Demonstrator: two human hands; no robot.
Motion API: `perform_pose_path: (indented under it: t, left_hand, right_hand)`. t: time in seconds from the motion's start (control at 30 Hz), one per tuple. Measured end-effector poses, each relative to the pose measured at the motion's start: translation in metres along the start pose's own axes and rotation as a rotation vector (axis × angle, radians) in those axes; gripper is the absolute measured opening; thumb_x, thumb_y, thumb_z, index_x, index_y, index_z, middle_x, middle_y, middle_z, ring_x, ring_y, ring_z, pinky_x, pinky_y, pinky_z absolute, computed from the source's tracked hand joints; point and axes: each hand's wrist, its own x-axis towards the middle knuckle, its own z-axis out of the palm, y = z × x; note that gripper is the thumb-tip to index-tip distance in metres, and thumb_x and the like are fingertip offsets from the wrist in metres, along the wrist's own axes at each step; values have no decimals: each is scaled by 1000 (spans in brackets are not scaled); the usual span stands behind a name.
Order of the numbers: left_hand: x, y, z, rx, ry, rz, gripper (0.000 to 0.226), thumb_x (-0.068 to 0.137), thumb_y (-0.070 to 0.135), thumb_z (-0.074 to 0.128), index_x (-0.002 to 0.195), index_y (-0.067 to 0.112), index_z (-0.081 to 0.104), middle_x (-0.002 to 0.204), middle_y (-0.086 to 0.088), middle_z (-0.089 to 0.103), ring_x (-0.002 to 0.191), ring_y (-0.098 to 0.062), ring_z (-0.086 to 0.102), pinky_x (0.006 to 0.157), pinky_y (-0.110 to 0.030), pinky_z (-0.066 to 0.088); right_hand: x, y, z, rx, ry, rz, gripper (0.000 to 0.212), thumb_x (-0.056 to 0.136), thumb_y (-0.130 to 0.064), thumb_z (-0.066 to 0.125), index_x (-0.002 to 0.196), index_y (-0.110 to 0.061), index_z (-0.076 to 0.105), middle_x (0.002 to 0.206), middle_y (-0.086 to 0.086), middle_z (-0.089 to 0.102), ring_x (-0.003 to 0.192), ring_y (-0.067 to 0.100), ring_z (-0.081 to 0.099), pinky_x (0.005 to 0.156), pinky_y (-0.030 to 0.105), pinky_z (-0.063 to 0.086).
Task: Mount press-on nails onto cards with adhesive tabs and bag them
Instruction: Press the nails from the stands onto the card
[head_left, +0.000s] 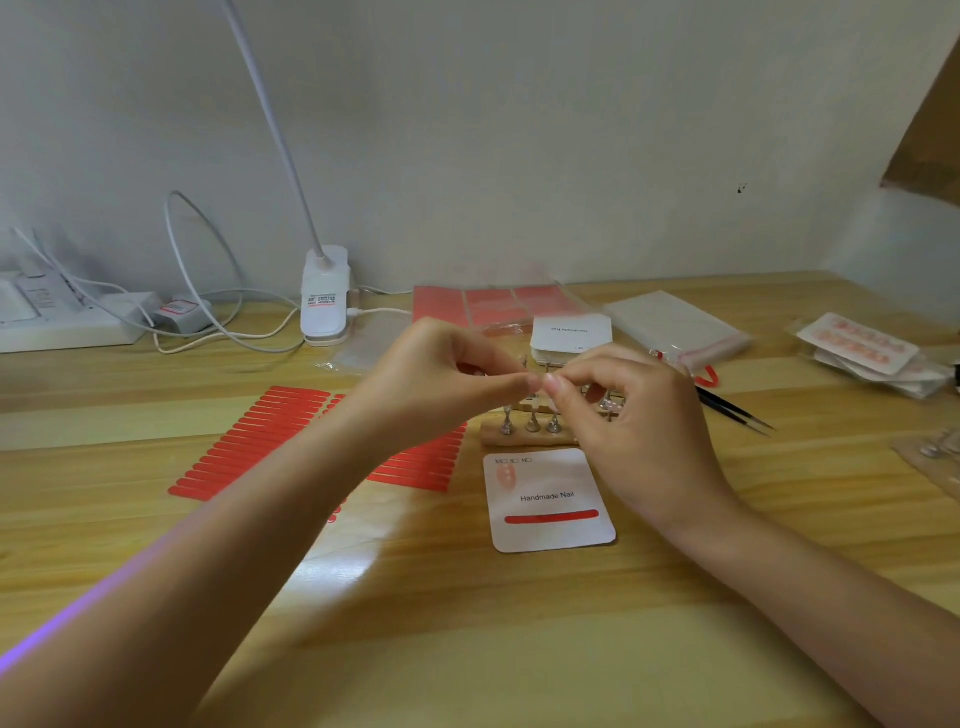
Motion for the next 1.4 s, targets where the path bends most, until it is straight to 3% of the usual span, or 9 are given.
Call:
perform_pose_path:
  t: [0.17, 0.37, 0.53, 0.73, 0.83, 1.0, 1.17, 1.33, 1.4]
  left_hand:
    - [-1, 1, 1, 42, 5, 31, 6, 76, 24, 72, 70, 23, 73, 68, 11, 70, 61, 6, 62, 54, -4, 43]
    - [-2, 1, 1, 152, 7, 102, 11, 80, 22, 69, 70, 22, 70, 66, 10, 66, 61, -1, 57, 56, -11, 42]
    - [-4, 1, 3, 221, 27, 122, 14, 79, 19, 67, 66, 24, 67, 49, 26, 55, 58, 8, 47, 57, -5, 37]
    - [-4, -6, -4, 462, 181, 162, 14, 81, 17, 63, 68, 22, 61, 66, 20, 52, 61, 1, 47, 67, -15, 39]
    - [-4, -8, -14, 381, 154, 98, 16, 83, 15, 59, 68, 19, 62, 65, 16, 56, 57, 3, 48, 55, -5, 36]
    - [-6, -9, -11, 211, 118, -22, 32, 92, 16, 44, 60, 8, 47, 52, 7, 45, 42, -3, 36, 41, -13, 28]
    - [-20, -12, -4, -34, 25, 0, 31, 84, 35, 56, 60, 15, 54, 47, 13, 55, 43, 2, 43, 47, -9, 36]
    - [-27, -12, 2, -258, 11, -83, 7, 81, 22, 63, 78, 18, 67, 67, 6, 70, 50, -3, 50, 52, -13, 43]
    - [-28, -11, 5, -295, -3, -125, 9, 84, 23, 63, 83, 18, 70, 67, 6, 70, 49, -2, 49, 51, -12, 43]
  right_hand:
    - [-2, 1, 1, -54, 25, -25, 11, 82, -22, 64, 75, -17, 71, 75, -12, 62, 74, 12, 59, 82, 38, 40]
    - [-2, 1, 0, -102, 42, -40, 14, 82, -28, 60, 76, -21, 72, 75, -13, 63, 71, 9, 58, 79, 29, 34]
    - [-4, 3, 2, -127, 31, -48, 12, 81, -23, 62, 73, -18, 70, 75, -10, 63, 69, 11, 56, 86, 9, 21]
    - [-6, 1, 2, -82, 14, -75, 13, 82, -24, 60, 71, -22, 66, 73, -16, 56, 66, 6, 52, 84, 18, 28]
    - [-6, 1, 1, -40, 2, -77, 15, 83, -27, 59, 74, -21, 69, 72, -21, 55, 66, -2, 50, 79, 25, 34]
    - [-7, 1, 0, 41, 6, -72, 15, 82, -28, 60, 77, -21, 71, 72, -19, 56, 68, 1, 52, 76, 49, 45]
    - [-8, 0, 0, 13, 26, -105, 11, 81, -29, 62, 75, -23, 70, 74, -18, 57, 69, -5, 50, 77, 48, 44]
    - [-10, 3, 2, -54, 61, -132, 11, 79, -26, 65, 73, -18, 71, 74, -15, 58, 68, -4, 49, 79, 36, 39]
    - [-10, 3, 2, -95, 80, -159, 11, 79, -26, 66, 73, -18, 71, 74, -13, 61, 68, -1, 49, 79, 29, 33]
